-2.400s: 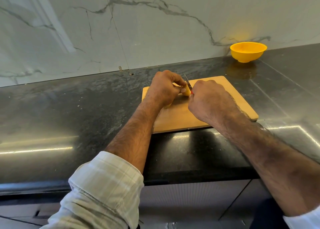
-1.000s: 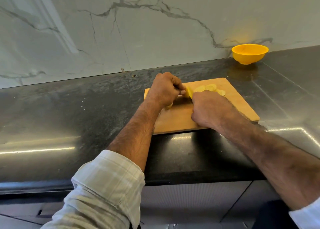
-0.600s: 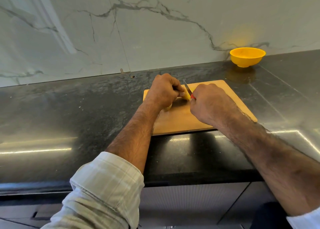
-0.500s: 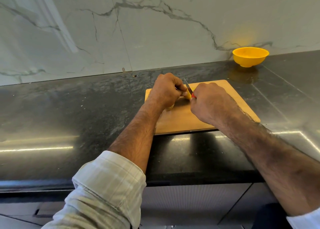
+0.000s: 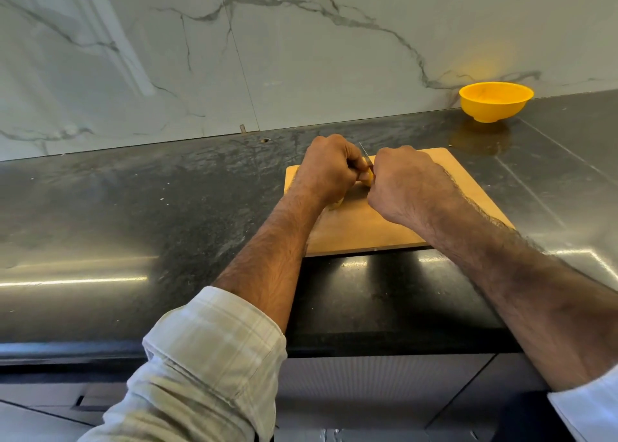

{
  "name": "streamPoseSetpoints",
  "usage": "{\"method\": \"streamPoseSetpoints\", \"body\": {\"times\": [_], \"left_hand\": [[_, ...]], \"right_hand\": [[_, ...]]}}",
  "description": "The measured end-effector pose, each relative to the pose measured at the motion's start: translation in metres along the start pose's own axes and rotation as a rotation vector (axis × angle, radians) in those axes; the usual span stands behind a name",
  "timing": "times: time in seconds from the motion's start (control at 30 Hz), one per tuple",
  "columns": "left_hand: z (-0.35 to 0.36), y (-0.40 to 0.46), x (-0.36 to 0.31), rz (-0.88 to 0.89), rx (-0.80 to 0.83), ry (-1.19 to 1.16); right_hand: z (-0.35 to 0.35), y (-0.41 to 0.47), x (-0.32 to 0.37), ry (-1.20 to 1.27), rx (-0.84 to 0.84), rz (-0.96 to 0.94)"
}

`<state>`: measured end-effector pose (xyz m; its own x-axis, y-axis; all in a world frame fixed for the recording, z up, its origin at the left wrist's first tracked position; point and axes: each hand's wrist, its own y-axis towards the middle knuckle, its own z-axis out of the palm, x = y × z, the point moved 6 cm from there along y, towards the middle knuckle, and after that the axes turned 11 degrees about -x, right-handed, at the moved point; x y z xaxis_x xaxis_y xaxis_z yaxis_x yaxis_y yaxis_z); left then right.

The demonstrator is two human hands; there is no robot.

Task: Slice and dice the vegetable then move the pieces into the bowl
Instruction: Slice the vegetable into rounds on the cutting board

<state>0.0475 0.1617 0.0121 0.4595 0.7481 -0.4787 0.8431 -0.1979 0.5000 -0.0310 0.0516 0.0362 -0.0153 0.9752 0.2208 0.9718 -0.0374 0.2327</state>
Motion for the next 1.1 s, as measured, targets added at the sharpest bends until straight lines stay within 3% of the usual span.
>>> {"method": "streamPoseSetpoints", "body": {"times": [0.37, 0.9, 1.1], "left_hand": [[0.0, 0.0, 0.0, -0.043, 0.009, -0.025], [0.0, 0.002, 0.007, -0.024, 0.018, -0.03], [0.0, 0.003, 0.011, -0.031, 0.052, -0.039]], "right_hand": [[0.003, -0.004, -0.005, -0.028, 0.05, -0.001], [0.018, -0.004, -0.031, 0.062, -0.108, 0.01], [0.016, -0.003, -0.03, 0.063, -0.088, 0.018]]}}
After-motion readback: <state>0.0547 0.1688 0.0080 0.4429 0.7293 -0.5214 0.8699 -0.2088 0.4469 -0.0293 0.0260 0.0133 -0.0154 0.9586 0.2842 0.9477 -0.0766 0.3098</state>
